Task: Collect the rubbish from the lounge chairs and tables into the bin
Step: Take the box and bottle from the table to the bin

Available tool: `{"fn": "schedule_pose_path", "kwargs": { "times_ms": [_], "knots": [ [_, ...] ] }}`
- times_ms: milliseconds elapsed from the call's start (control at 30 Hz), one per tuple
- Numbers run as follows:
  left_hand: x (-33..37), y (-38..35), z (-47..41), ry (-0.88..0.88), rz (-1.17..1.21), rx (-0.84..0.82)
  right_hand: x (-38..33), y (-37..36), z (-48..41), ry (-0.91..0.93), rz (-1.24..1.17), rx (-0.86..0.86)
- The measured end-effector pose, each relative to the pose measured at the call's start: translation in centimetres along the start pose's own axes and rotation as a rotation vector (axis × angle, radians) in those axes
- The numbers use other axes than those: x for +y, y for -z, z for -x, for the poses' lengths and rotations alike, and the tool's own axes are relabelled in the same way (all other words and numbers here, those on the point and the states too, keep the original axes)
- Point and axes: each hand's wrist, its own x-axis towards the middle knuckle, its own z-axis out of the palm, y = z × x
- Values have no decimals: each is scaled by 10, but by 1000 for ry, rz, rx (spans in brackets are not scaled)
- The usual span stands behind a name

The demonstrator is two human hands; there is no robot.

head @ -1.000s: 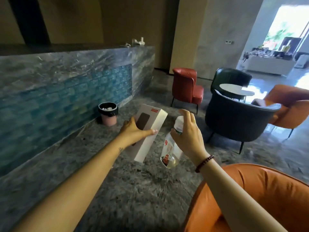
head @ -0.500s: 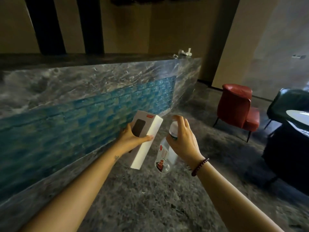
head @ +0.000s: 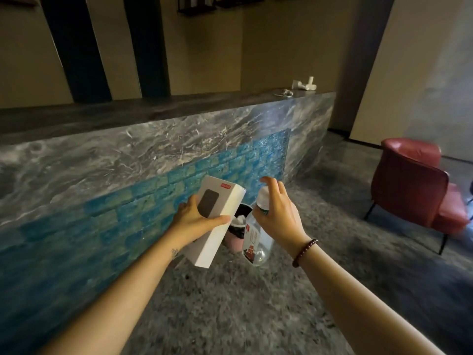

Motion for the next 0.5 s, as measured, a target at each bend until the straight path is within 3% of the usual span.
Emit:
{"fn": "schedule_pose_path", "kwargs": {
  "times_ms": [500],
  "knots": [
    [-2, -18, -427, 54, 33, 17, 191, -187, -324, -33, 3, -65]
  ]
}}
